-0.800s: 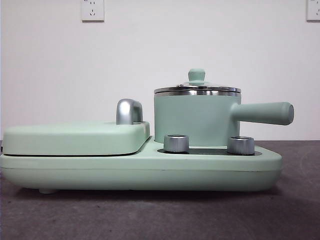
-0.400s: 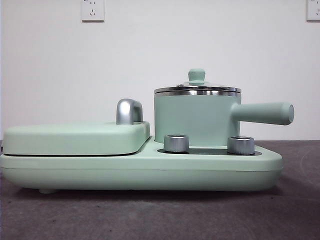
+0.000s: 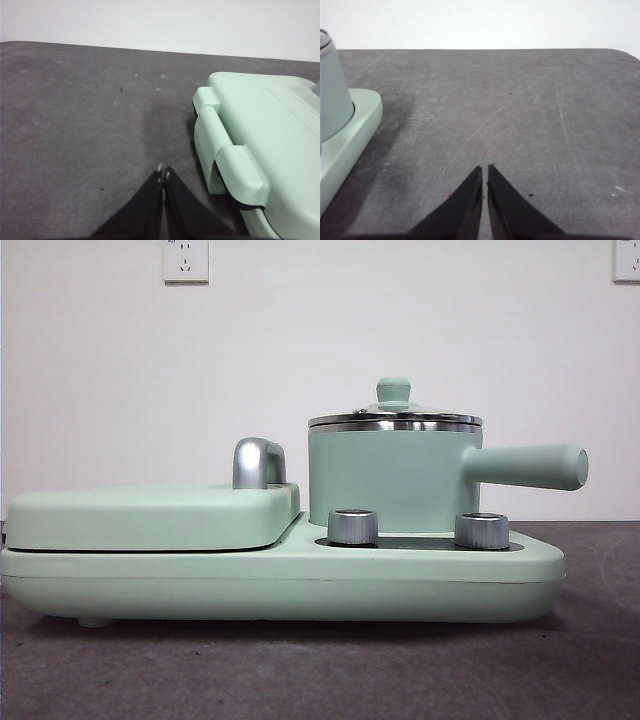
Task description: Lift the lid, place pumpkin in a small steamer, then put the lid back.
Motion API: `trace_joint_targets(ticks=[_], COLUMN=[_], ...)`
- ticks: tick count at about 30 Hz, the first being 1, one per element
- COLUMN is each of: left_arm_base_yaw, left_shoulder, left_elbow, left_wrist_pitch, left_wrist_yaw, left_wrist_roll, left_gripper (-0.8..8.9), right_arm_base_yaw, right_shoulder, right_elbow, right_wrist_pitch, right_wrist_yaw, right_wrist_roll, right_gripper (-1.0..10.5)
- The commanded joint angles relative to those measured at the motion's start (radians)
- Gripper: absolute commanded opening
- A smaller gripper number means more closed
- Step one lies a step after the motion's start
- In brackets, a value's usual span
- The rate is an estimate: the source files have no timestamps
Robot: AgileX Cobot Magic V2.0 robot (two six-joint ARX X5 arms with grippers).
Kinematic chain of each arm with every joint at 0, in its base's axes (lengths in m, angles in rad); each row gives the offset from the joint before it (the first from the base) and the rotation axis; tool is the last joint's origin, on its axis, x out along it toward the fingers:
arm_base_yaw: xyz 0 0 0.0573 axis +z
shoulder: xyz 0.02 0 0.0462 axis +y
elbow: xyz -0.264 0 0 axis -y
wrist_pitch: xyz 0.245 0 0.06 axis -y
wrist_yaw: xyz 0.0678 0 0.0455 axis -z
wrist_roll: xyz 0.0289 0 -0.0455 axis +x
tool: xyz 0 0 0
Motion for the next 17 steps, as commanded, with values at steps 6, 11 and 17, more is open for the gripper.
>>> trace_joint_targets(ticks=[6, 11, 17], left_arm_base_yaw=[0.0, 0.0, 0.0], left_shoulder=[-0.002, -0.002, -0.002], left_elbow=[-0.018, -0.018, -0.018], left_wrist_pitch=[-0.008, -0.008, -0.008], left_wrist_yaw=[-0.005, -0.005, -0.005], left_wrist_roll=[-0.005, -0.005, -0.005], left_gripper=[0.06, 0.06, 0.06], right_arm_base_yaw=[0.0, 0.0, 0.0], right_shoulder=[-0.001, -0.001, -0.001], right_elbow=[-0.005, -0.005, -0.005], right_wrist_pitch=[0.011, 0.011, 0.011], right_wrist_yaw=[0.004, 0.004, 0.004], right_wrist_roll=[-0.011, -0.011, -0.011], right_gripper=[0.2, 0.2, 0.2])
